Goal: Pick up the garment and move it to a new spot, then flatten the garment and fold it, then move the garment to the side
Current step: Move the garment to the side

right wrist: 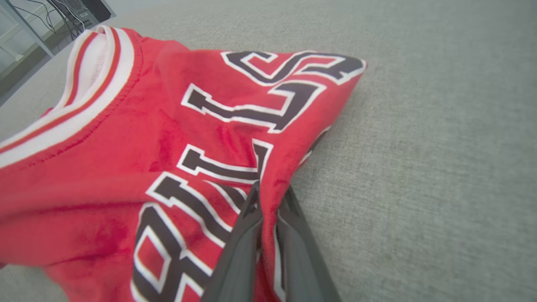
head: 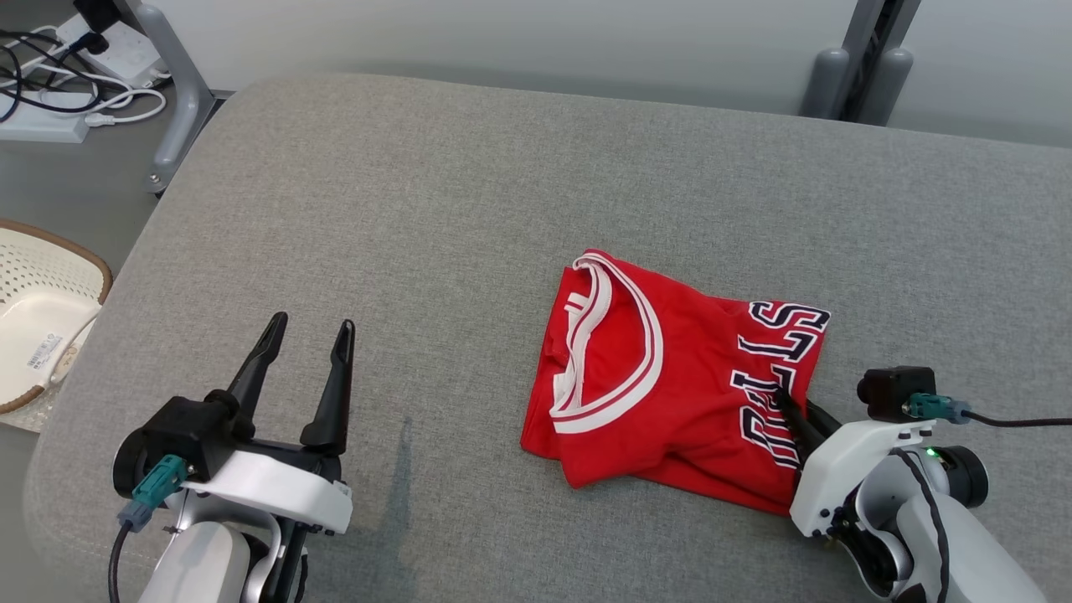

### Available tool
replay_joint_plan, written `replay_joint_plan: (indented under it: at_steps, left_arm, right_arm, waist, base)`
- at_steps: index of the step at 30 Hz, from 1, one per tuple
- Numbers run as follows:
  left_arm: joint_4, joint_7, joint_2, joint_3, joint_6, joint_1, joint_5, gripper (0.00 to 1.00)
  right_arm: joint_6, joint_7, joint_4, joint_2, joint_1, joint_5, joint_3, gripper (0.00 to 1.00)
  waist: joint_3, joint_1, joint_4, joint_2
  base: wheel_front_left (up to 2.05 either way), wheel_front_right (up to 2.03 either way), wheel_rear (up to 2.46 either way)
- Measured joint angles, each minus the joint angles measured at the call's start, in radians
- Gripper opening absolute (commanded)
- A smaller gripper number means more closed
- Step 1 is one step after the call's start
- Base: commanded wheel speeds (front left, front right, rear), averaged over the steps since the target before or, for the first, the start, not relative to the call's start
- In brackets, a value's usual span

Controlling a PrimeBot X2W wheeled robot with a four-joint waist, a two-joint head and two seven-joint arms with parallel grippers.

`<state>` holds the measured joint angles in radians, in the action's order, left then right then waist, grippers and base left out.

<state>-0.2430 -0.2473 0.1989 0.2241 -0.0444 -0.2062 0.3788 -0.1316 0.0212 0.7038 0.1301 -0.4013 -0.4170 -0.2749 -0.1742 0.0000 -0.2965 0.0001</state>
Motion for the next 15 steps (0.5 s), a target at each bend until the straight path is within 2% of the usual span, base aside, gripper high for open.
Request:
replay_joint_plan:
  at_steps: [3,7,15]
  left_arm:
    - [-0.007,-0.002,0.001,-0.003,0.000,-0.003,0.000,1.00]
    - [-0.012,-0.006,0.003,-0.013,0.002,-0.002,0.000,1.00]
    - [0.007,-0.010,0.012,-0.028,0.010,0.019,0.000,1.00]
  right_arm:
    - [-0.001,-0.018,0.011,0.022,-0.011,-0.013,-0.027,0.00]
    - [-0.001,-0.042,-0.023,0.101,-0.009,-0.001,-0.077,0.00]
    - [0.000,-0.032,-0.227,0.282,0.049,0.074,-0.099,0.00]
  waist:
    - [0.001,0.0000,0.005,0.0000]
    - [0.006,0.0000,0.028,0.0000]
    - [0.017,0.0000,0.126,0.0000]
  base:
    - [0.00,0.00,0.00]
    - [0.00,0.00,0.00]
    - [0.00,0.00,0.00]
